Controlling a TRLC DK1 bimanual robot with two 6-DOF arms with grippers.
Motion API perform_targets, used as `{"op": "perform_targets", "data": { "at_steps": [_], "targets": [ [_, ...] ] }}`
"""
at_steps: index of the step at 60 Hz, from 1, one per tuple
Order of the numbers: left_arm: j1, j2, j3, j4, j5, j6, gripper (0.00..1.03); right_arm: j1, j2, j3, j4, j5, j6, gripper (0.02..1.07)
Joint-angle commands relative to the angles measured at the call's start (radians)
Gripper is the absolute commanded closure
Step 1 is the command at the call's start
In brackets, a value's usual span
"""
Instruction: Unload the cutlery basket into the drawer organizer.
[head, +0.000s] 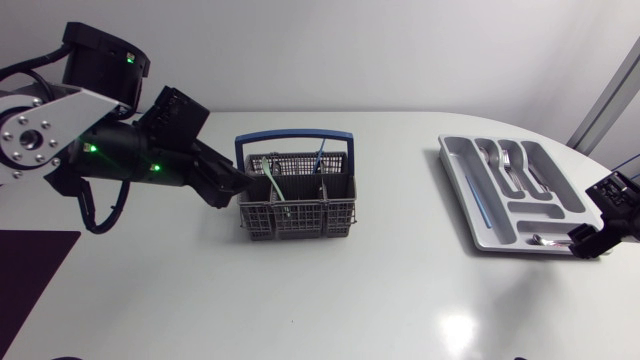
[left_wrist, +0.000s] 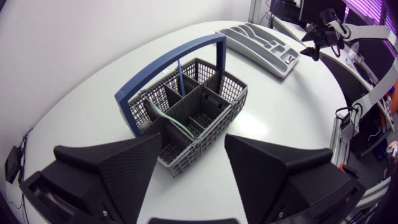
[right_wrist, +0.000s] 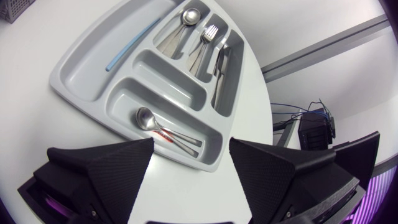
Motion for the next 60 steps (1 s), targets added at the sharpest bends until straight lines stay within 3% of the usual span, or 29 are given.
{"op": "perform_targets", "data": {
  "at_steps": [1, 15, 36, 46, 60],
  "targets": [
    [-0.024, 0.027, -0.034, 0.02, -0.042, -0.037, 0.32, 0.033, -0.043, 0.014, -0.057, -0.012, 0.08, 0.17],
    [-0.122, 0.064, -0.043, 0.107, -0.258, -0.113, 0.34, 0.22, -0.156, 0.0, -0.195, -0.011, 0.293, 0.17],
    [-0.151, 0.231, 0.007, 0.221, -0.487, -0.211, 0.39, 0.485, -0.209, -0.003, -0.258, 0.081, 0.502, 0.17],
    [-0.162, 0.277, 0.024, 0.259, -0.531, -0.253, 0.39, 0.531, -0.207, -0.003, -0.262, 0.106, 0.539, 0.17],
    [-0.176, 0.325, 0.035, 0.342, -0.531, -0.293, 0.39, 0.55, -0.205, -0.005, -0.262, 0.118, 0.556, 0.17]
  ]
}}
